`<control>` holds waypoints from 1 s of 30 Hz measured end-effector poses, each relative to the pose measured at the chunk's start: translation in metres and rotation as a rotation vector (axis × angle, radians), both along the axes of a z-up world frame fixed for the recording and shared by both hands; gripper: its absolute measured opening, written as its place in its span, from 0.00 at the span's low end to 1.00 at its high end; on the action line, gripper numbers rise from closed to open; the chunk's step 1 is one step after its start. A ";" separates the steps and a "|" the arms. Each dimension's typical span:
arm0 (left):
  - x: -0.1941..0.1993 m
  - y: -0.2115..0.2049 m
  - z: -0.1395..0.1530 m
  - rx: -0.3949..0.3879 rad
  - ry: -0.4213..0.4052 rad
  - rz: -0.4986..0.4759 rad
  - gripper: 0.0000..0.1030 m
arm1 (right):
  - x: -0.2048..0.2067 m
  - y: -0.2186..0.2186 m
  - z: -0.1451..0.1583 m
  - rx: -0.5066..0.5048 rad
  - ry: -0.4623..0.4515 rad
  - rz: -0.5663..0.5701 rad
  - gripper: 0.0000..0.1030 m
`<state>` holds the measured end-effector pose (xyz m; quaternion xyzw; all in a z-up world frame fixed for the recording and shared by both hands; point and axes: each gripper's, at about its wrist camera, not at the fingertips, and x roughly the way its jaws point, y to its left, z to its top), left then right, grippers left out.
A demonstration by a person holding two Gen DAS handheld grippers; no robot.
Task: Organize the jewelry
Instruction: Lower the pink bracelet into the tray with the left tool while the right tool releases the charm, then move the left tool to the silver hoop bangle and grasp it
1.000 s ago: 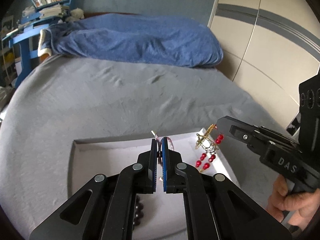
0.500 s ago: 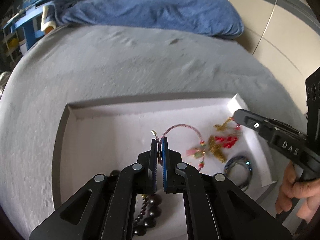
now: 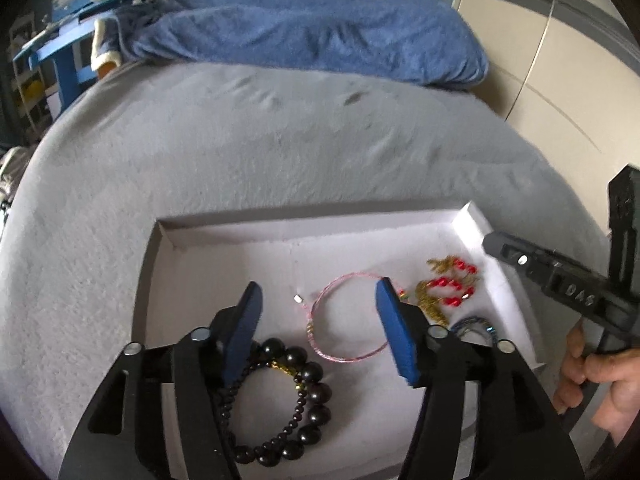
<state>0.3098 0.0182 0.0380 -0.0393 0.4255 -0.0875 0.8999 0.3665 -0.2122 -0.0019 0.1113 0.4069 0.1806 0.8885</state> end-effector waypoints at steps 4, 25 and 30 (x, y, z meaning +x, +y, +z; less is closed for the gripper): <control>-0.009 -0.005 0.009 -0.001 -0.022 -0.006 0.64 | -0.012 -0.001 0.006 -0.031 -0.018 0.006 0.37; -0.112 -0.005 0.014 -0.028 -0.041 0.040 0.71 | -0.104 -0.011 0.032 -0.091 -0.098 0.036 0.60; -0.137 -0.012 0.005 -0.004 -0.018 0.007 0.72 | -0.126 -0.018 0.031 -0.084 -0.082 0.021 0.62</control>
